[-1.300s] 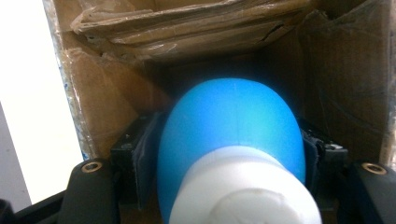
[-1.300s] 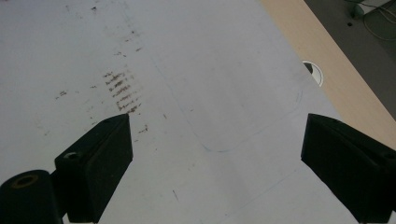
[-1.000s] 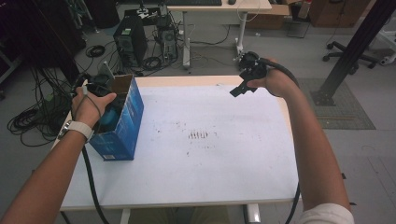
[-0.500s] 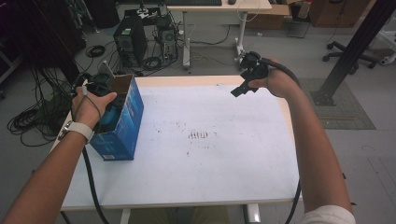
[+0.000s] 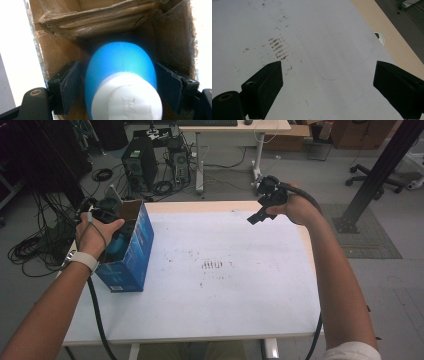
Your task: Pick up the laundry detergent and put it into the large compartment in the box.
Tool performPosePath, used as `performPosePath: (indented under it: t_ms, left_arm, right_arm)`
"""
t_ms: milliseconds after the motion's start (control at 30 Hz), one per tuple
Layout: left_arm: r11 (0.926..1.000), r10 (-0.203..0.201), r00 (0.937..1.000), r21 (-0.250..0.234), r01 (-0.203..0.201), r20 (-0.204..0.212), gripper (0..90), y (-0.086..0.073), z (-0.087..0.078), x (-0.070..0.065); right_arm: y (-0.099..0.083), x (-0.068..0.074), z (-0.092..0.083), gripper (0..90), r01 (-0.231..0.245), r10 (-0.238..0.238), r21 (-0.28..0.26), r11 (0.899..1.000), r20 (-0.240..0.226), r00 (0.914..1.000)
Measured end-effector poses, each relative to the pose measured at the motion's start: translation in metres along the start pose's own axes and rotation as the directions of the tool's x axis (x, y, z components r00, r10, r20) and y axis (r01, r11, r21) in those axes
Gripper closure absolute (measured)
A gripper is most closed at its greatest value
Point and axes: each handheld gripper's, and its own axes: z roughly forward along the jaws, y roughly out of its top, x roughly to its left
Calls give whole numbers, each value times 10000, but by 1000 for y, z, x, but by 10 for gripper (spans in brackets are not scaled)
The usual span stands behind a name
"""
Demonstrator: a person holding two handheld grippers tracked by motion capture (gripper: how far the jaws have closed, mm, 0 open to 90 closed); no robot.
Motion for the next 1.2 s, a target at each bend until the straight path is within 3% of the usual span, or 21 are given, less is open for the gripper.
performPosePath:
  t_ms: [400,500,1000,1200]
  left_arm:
    - [9998,9,9999,-185,-6,165,223,-2,-6,1]
    - [9997,30,9999,-238,-27,149,159,-2,-8,0]
    - [9991,79,9992,-423,-63,396,136,-5,-16,2]
    - [9990,240,9996,-370,-234,179,121,-6,-25,0]
  right_arm:
    - [2,3,0,90,76,-76,-17,10000,-17,10000]
    - [1,3,0,90,69,-69,-2,10000,-13,10000]
    - [0,5,-5,90,62,-62,-59,10000,32,10000]
    - [-1,6,-7,91,58,-58,-81,10000,44,10000]
